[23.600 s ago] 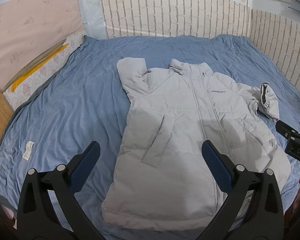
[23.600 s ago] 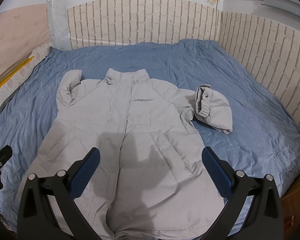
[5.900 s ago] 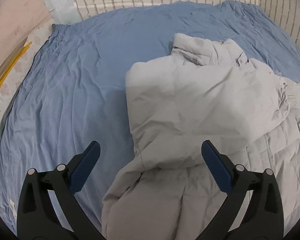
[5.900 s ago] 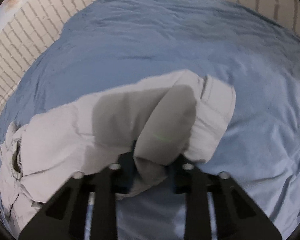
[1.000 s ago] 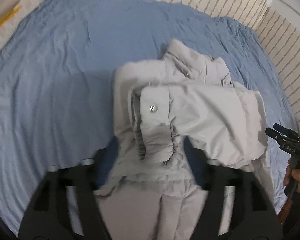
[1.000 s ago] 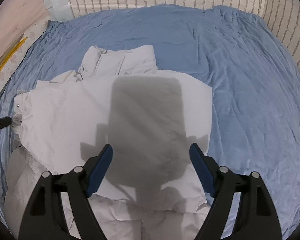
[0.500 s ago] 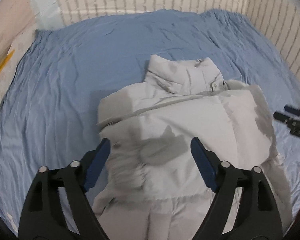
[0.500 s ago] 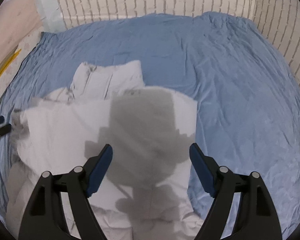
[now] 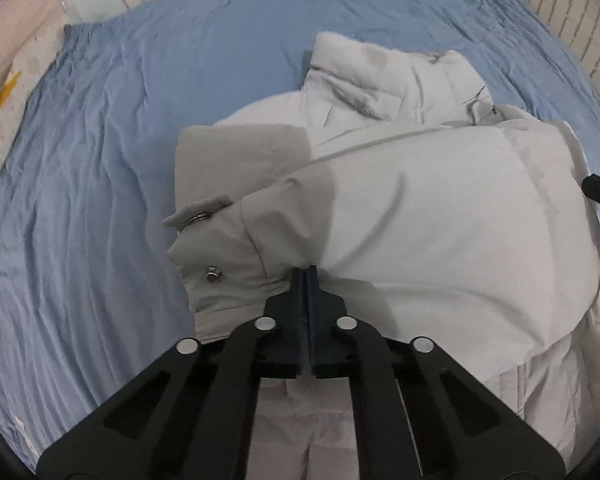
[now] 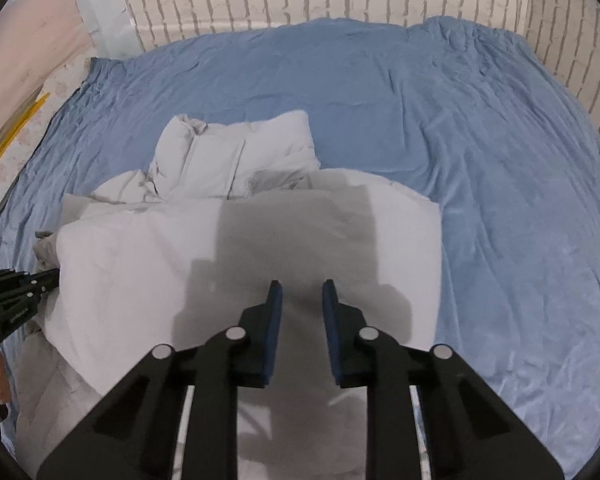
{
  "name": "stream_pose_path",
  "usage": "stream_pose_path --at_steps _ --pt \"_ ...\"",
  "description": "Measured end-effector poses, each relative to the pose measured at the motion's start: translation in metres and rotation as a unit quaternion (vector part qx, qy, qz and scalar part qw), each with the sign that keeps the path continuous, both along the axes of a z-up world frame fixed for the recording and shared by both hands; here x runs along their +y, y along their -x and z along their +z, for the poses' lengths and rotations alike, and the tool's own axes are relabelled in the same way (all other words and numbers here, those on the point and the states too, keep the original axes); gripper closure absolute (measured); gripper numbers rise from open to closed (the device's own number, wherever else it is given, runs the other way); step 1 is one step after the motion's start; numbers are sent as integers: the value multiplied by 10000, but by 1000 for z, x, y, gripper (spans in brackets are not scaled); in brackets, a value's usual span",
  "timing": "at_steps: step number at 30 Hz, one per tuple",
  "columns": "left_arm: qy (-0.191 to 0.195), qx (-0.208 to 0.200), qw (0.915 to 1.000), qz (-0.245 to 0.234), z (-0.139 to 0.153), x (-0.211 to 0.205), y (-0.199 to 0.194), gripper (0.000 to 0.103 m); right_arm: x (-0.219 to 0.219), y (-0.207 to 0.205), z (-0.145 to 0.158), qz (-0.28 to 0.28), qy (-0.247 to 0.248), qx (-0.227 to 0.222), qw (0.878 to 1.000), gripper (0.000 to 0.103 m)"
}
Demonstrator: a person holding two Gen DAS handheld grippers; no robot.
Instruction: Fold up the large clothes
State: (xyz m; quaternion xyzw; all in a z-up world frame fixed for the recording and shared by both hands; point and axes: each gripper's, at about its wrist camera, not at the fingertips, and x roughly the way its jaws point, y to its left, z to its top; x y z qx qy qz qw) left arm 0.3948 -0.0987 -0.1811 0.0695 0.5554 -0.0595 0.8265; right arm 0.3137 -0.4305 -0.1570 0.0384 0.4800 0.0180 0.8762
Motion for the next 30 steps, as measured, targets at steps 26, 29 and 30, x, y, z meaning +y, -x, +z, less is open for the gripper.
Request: stream_pose_path --at_steps 26,29,30 --pt "-18 262 9996 -123 -13 1 -11 101 -3 -37 -23 -23 -303 524 9982 80" --pt "439 32 9990 -42 13 5 11 101 1 -6 5 77 -301 118 9994 80" --pt "491 -34 9988 -69 18 1 19 101 4 2 11 112 -291 37 9995 80"
